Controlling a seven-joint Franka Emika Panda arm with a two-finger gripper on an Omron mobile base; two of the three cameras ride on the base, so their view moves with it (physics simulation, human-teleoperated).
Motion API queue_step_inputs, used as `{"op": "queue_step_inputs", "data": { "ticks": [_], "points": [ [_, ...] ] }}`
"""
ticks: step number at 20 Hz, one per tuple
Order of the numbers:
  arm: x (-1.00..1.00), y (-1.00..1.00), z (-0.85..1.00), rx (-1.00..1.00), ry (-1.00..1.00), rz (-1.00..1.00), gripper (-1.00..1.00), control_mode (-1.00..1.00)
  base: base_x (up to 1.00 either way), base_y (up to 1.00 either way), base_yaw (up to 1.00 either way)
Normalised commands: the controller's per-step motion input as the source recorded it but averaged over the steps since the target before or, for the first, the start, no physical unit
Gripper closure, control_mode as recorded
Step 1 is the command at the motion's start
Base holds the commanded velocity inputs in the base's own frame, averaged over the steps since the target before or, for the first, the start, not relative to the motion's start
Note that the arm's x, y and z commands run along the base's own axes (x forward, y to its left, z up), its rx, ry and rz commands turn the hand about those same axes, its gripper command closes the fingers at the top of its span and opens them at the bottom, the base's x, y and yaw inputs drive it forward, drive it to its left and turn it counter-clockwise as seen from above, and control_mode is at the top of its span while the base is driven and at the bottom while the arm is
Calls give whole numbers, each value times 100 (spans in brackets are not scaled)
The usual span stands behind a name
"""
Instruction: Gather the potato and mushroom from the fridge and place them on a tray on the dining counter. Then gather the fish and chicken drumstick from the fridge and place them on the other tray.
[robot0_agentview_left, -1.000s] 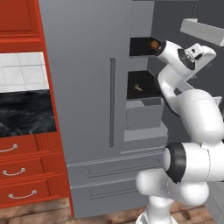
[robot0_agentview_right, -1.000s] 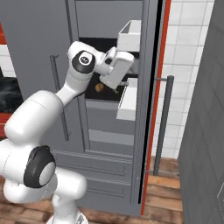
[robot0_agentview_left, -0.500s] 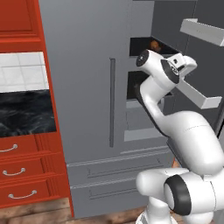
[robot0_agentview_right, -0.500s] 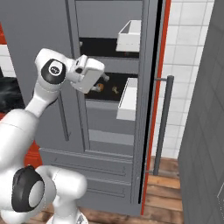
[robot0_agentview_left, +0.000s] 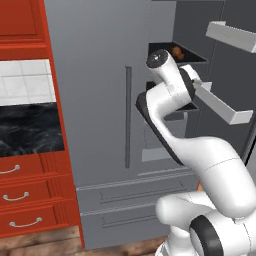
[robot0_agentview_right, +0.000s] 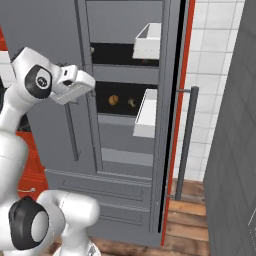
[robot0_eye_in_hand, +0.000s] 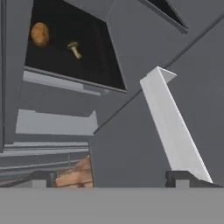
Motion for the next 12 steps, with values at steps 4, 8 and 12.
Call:
{"op": "queue_step_inputs", "data": {
  "ticks": [4, 8, 12],
  "points": [
    [-14, 94, -12, 30, 0, 25, -100, -100, 0, 0, 0],
    [-5, 78, -6, 31, 0, 27, -100, -100, 0, 0, 0],
    [17, 67, 0, 34, 0, 26, -100, -100, 0, 0, 0]
  ]
}}
